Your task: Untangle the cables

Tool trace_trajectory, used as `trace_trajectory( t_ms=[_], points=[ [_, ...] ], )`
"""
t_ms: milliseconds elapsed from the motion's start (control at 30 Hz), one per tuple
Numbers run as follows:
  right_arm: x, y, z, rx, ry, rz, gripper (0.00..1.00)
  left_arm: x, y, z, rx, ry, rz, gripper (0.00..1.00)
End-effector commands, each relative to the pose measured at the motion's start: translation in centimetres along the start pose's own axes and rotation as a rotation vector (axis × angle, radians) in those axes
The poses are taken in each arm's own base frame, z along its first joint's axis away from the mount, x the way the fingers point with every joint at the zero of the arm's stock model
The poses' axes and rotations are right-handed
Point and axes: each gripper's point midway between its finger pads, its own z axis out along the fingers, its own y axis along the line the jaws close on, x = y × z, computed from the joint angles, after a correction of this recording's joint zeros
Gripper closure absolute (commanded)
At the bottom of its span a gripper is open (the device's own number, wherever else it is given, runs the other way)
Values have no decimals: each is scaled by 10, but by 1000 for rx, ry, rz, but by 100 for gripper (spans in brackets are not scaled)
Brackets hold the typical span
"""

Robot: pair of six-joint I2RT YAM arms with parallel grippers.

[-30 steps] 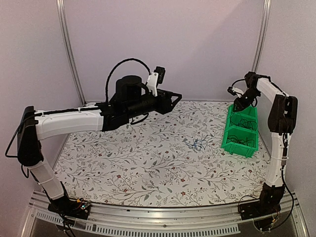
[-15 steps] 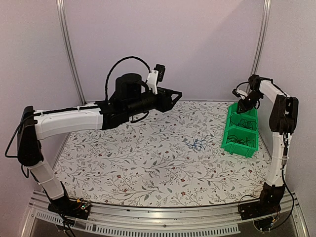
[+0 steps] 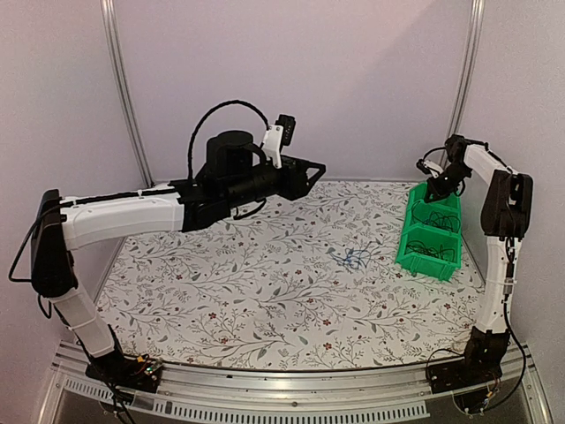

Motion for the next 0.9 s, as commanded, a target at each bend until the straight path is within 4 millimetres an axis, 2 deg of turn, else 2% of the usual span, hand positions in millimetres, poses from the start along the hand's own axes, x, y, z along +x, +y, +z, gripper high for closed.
trace_trajectory(
  t_ms=[0, 167, 333, 467, 600, 867],
  points=[
    [-16, -8, -19, 26, -59, 10, 100, -11, 3, 1, -8, -14, 4, 49],
    [-43, -16, -56, 65, -165, -7, 100, -10, 2, 4, -5, -6, 6, 49],
    [-54, -35, -72, 125, -231, 4, 100, -10, 0, 7, 2, 2, 12, 49],
    [-56, -55, -69, 172, -252, 23, 100, -9, 1, 10, -1, 7, 9, 49],
    [-52, -74, -55, 202, -251, 42, 100, -10, 0, 11, 0, 13, 10, 49],
    [-57, -106, -58, 298, -286, 66, 100, -8, 0, 14, -2, 25, 6, 49]
  ],
)
